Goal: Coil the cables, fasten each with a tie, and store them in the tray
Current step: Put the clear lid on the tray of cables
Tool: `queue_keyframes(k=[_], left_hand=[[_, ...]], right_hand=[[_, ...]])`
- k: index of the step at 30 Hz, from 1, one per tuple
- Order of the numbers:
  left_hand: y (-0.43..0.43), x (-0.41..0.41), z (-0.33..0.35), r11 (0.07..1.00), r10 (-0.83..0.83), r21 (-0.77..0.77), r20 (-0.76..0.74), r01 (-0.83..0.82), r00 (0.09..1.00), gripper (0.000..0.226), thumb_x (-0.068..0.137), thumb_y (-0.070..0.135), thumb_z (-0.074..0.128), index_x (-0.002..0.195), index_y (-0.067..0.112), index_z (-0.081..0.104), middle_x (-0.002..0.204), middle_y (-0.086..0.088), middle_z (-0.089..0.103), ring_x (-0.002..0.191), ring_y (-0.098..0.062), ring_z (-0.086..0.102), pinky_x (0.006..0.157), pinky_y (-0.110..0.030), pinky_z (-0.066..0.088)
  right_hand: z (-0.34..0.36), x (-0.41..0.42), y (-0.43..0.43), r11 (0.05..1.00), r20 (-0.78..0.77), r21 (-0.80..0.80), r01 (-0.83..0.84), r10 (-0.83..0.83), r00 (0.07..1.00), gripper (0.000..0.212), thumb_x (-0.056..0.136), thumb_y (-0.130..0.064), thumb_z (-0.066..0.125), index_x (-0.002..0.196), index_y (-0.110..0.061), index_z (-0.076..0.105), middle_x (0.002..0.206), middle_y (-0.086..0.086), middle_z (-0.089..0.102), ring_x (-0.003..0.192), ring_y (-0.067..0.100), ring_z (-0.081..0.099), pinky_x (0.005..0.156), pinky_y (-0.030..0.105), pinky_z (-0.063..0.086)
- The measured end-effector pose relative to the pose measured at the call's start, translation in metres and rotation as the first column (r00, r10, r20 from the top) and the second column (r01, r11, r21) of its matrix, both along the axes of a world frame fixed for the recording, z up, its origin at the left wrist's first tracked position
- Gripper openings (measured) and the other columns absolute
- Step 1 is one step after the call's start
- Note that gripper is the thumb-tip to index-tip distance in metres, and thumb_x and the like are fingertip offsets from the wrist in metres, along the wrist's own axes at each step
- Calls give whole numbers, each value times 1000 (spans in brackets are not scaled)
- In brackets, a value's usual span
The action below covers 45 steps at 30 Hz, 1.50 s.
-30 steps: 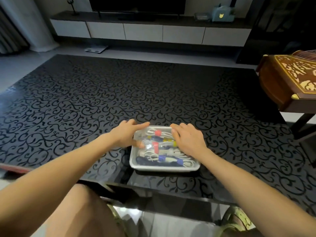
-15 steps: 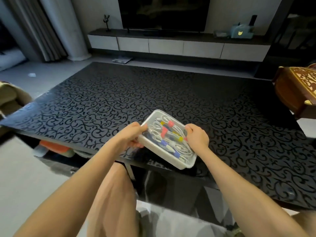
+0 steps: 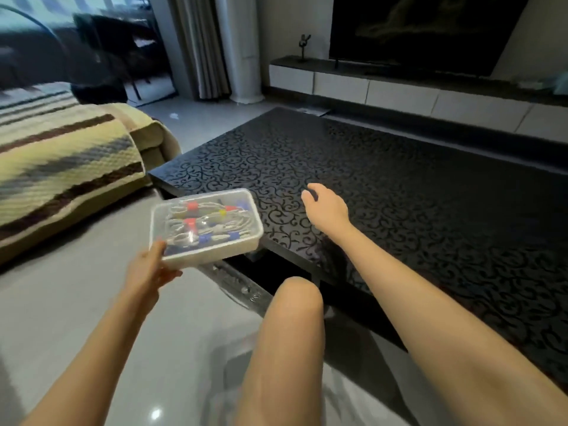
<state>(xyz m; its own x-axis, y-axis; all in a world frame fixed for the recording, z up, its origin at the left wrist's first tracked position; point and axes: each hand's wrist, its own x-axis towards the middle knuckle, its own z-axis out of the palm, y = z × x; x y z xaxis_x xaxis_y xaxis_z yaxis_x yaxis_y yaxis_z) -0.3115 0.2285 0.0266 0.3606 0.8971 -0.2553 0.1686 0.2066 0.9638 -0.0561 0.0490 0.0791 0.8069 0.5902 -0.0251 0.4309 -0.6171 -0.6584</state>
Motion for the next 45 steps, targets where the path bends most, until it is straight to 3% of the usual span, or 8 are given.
queue_keyframes(k=[6, 10, 19, 27, 31, 37, 42, 45], left_hand=[[10, -36, -101, 974, 192, -112, -54, -197, 980, 40, 97, 23, 47, 117, -10, 55, 103, -30, 58, 59, -29, 55, 36, -16, 46], [-6, -15, -157, 953, 161, -243, -91, -179, 983, 37, 99, 23, 47, 113, -10, 55, 101, -25, 59, 63, -30, 56, 38, -19, 49], [-55, 83, -222, 903, -53, -427, -22, 39, 998, 29, 101, 24, 44, 119, 4, 53, 111, -17, 62, 95, -30, 62, 66, -34, 55], [23, 143, -230, 824, -314, -545, -212, 155, 925, 10, 94, 14, 53, 98, 6, 57, 97, -15, 57, 72, -22, 58, 43, -27, 55], [30, 158, -236, 962, -210, -244, -395, 118, 894, 12, 89, 10, 62, 84, -1, 64, 72, -14, 56, 58, -25, 54, 57, -37, 56], [40, 164, -219, 890, -451, -154, -449, 430, 771, 20, 89, 1, 57, 69, 2, 55, 65, -11, 44, 37, -16, 45, 33, -18, 39], [34, 182, -217, 936, -208, -334, -271, 110, 940, 8, 88, -3, 56, 96, -2, 54, 101, -19, 53, 77, -29, 59, 47, -24, 53], [5, 186, -211, 790, -330, -591, -192, 160, 924, 28, 92, 14, 58, 113, -2, 49, 110, -24, 53, 79, -37, 64, 58, -37, 60]], right_hand=[[-47, 10, 22, 939, 51, -339, -54, 75, 996, 49, 103, -40, 27, 146, -17, 33, 145, 11, 42, 130, 33, 40, 106, 42, 36], [-87, 22, 17, 795, 69, -603, -70, 140, 988, 52, 102, -46, 24, 150, -27, 19, 157, 10, 18, 143, 35, 16, 116, 52, 14], [-136, 23, -1, 859, 393, -509, 60, 170, 904, 51, 101, -47, 18, 151, -33, 18, 158, 8, 18, 144, 31, 13, 116, 50, 10], [-142, 24, -2, 894, 444, -441, 84, 136, 886, 51, 100, -48, 20, 149, -34, 24, 156, 7, 23, 143, 29, 16, 117, 49, 12], [-142, 23, -1, 898, 448, -432, 84, 133, 884, 51, 100, -47, 20, 149, -33, 24, 157, 8, 23, 144, 29, 16, 117, 49, 11], [-143, 23, 0, 894, 438, -443, 75, 142, 888, 51, 100, -47, 19, 149, -32, 23, 157, 9, 22, 144, 30, 15, 117, 50, 10], [-142, 23, -1, 897, 437, -436, 74, 139, 888, 51, 100, -47, 20, 149, -32, 25, 156, 9, 23, 144, 31, 16, 117, 50, 10], [-142, 24, -1, 898, 434, -435, 72, 139, 890, 51, 100, -46, 21, 148, -32, 26, 156, 9, 24, 144, 31, 17, 117, 50, 11]])
